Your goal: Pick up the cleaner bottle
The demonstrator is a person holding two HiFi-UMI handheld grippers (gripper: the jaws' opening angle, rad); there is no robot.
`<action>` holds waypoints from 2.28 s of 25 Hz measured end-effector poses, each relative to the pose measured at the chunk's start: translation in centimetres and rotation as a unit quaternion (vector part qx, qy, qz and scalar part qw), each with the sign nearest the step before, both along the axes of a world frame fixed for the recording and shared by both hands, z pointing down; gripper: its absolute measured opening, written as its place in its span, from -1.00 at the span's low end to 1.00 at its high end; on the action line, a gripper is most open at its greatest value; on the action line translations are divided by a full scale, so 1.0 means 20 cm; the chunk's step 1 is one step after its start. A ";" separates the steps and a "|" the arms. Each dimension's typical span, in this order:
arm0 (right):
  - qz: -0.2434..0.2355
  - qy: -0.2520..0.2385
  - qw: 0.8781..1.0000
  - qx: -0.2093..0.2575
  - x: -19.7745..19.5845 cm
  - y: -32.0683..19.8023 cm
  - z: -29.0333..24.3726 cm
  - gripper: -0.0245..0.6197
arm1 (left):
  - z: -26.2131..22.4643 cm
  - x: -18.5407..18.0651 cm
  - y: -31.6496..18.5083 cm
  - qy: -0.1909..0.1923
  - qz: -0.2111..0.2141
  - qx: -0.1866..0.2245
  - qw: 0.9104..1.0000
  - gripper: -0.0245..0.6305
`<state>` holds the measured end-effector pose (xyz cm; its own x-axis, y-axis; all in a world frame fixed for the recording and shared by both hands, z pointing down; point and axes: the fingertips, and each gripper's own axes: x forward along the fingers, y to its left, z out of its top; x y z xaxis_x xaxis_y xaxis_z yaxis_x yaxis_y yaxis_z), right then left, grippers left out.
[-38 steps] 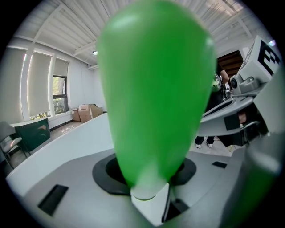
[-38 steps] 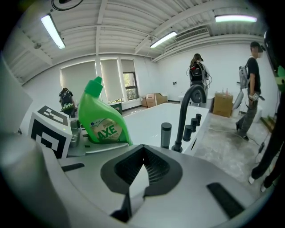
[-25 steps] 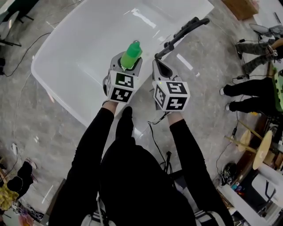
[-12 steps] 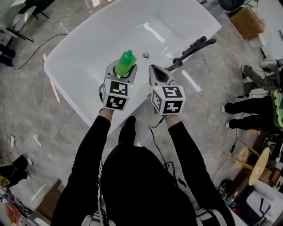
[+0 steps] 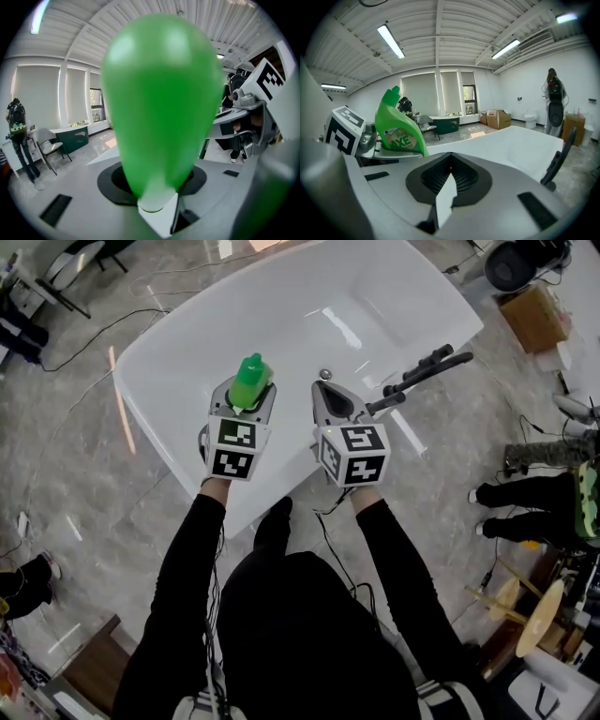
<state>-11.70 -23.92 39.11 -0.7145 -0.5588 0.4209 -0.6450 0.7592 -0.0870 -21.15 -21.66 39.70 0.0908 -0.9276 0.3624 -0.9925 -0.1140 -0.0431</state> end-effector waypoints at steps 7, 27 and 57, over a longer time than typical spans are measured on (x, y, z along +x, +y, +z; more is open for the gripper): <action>-0.041 -0.004 0.999 -0.003 -0.18 0.10 0.01 -0.92 | -0.03 -0.22 0.15 -0.002 -0.044 0.000 0.999 -0.33; -0.119 -0.014 0.993 -0.013 -0.36 0.38 0.00 -0.92 | -0.03 -0.39 0.57 -0.005 -0.096 -0.009 0.995 -0.33; -0.124 -0.010 0.992 -0.011 -0.37 0.43 0.04 -0.92 | -0.07 -0.34 0.59 0.005 -0.093 -0.002 0.996 -0.34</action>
